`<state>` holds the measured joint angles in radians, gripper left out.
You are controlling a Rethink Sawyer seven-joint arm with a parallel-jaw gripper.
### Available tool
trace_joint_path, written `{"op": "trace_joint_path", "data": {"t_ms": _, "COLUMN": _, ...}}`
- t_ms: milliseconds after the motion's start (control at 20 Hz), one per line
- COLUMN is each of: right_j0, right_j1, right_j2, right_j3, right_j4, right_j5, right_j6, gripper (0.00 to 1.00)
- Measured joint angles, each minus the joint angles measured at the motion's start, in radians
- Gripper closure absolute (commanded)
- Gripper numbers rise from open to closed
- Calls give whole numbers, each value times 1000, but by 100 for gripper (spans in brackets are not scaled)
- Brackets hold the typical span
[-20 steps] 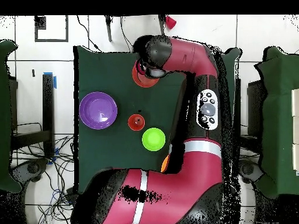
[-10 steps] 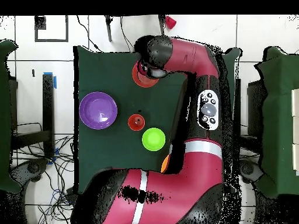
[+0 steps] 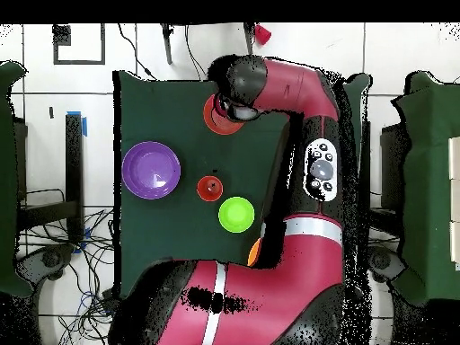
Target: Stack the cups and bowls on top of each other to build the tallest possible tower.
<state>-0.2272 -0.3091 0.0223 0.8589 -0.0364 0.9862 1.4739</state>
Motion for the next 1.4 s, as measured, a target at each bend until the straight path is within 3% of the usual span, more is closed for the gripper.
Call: {"op": "trace_joint_path", "data": {"t_ms": 1400, "right_j0": 22, "right_j1": 1, "right_j2": -16, "right_j3": 0, "right_j4": 0, "right_j5": 0, "right_j6": 0, "gripper": 100}}
